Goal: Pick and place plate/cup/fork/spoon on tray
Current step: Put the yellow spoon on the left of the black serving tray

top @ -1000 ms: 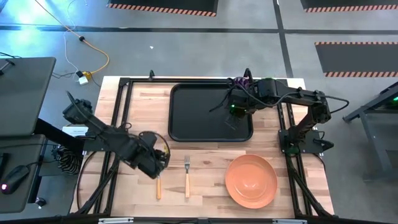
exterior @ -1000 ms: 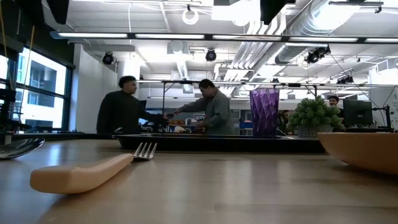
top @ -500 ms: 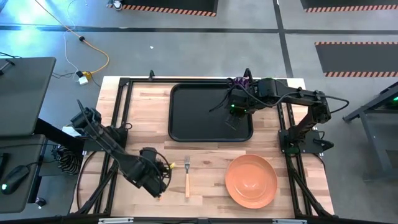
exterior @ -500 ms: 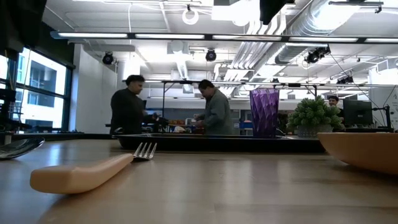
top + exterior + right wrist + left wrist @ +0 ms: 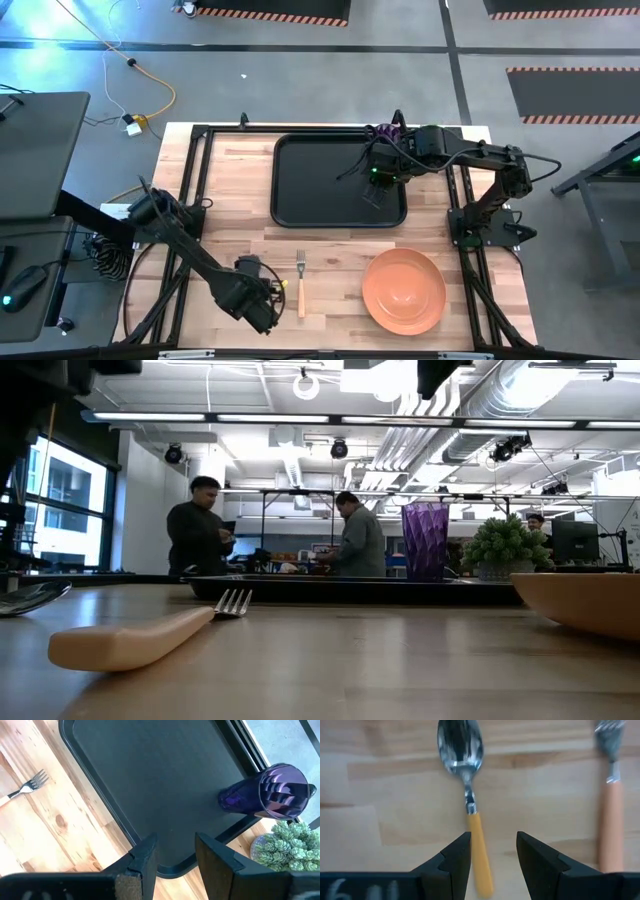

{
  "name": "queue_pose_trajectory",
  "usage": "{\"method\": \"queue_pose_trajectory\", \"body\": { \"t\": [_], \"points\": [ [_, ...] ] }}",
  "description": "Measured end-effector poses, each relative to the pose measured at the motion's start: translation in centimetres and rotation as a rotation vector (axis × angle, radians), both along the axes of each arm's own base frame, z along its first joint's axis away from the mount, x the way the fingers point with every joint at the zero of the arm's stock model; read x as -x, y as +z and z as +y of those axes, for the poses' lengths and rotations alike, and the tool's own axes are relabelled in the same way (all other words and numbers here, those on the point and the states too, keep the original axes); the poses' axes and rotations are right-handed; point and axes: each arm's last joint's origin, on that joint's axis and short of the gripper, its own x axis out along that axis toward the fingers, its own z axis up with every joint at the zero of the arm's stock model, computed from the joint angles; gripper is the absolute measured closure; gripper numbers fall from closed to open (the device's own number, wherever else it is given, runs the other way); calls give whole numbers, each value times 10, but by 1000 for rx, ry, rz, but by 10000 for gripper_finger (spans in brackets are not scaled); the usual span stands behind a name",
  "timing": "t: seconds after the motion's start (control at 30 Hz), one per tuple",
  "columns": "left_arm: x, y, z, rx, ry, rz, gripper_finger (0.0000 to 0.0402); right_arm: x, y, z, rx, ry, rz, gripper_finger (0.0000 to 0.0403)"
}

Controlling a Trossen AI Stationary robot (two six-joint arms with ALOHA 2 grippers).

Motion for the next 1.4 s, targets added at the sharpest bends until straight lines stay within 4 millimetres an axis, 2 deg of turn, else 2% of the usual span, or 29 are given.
{"method": "queue_pose_trajectory", "body": {
  "t": [0.47, 0.77, 0.97, 1.23, 1.4],
  "points": [
    [-12, -44, -15, 83, 26, 116, 255, -1, 0, 0, 3, 7, -4, 281],
    [-10, -46, -14, 66, 28, 142, 255, -1, 0, 0, 3, 7, -7, 281],
    [-9, -59, -10, 92, 33, 132, 260, -1, 0, 0, 3, 7, -9, 281],
    [-8, -63, -9, 97, 21, 120, 281, -1, 0, 0, 3, 7, -10, 281],
    [-9, -63, -9, 97, 7, 121, 313, -2, 1, 0, 3, 7, -25, 281]
  ]
}}
